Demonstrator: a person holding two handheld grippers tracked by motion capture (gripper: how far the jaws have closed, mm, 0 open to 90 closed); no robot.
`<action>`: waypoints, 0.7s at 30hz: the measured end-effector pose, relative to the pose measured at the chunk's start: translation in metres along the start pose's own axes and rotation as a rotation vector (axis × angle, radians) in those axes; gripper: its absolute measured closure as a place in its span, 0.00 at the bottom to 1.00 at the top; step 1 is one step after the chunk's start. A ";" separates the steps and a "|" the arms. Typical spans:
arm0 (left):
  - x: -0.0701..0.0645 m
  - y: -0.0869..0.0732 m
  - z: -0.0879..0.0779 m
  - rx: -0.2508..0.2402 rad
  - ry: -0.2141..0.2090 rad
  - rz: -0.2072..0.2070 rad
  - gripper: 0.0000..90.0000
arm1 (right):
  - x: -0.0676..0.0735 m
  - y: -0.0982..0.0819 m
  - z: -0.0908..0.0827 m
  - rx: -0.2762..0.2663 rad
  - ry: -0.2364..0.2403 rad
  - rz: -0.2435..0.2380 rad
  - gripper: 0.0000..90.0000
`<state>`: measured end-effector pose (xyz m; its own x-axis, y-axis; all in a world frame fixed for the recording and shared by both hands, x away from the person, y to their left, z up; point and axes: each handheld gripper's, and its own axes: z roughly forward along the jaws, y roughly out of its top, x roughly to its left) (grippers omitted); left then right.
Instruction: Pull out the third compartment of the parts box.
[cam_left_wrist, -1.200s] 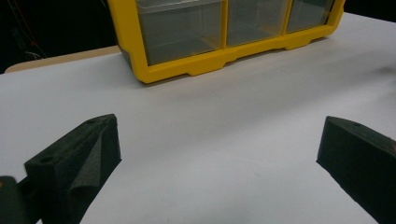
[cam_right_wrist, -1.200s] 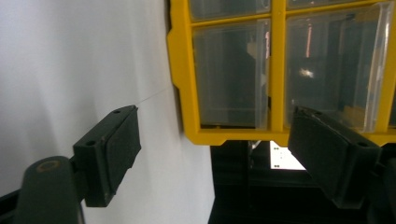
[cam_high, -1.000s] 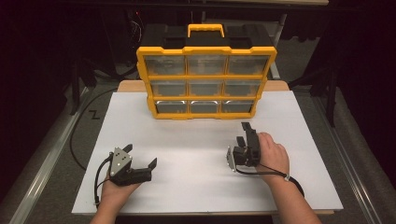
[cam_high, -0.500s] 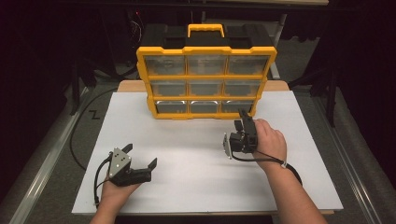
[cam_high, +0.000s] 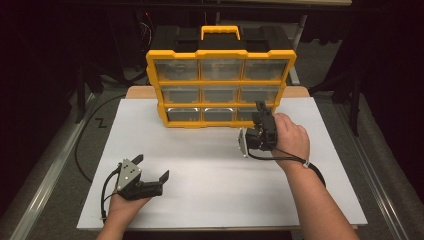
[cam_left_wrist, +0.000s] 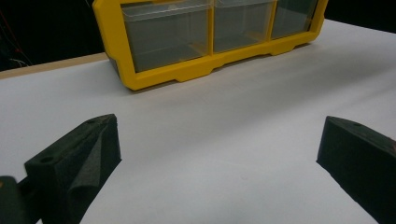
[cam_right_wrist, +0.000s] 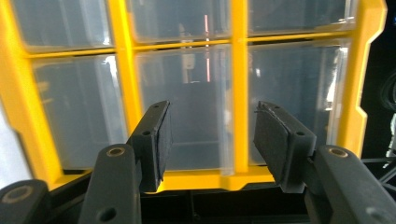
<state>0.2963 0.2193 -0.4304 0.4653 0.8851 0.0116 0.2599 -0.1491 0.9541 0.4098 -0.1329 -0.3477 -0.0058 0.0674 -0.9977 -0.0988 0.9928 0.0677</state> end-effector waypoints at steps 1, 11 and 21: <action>0.000 0.000 0.000 0.000 -0.001 0.000 0.01 | -0.001 0.000 0.000 0.014 0.006 0.014 0.55; 0.000 0.000 -0.001 -0.007 -0.009 -0.003 0.01 | -0.033 0.003 0.009 0.004 -0.047 -0.010 0.62; -0.001 0.000 -0.002 -0.013 -0.017 -0.004 0.01 | -0.051 0.004 0.020 0.009 -0.079 0.009 0.68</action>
<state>0.2940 0.2194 -0.4294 0.4786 0.8780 0.0026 0.2510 -0.1397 0.9579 0.4295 -0.1300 -0.2969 0.0715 0.0840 -0.9939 -0.0906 0.9929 0.0774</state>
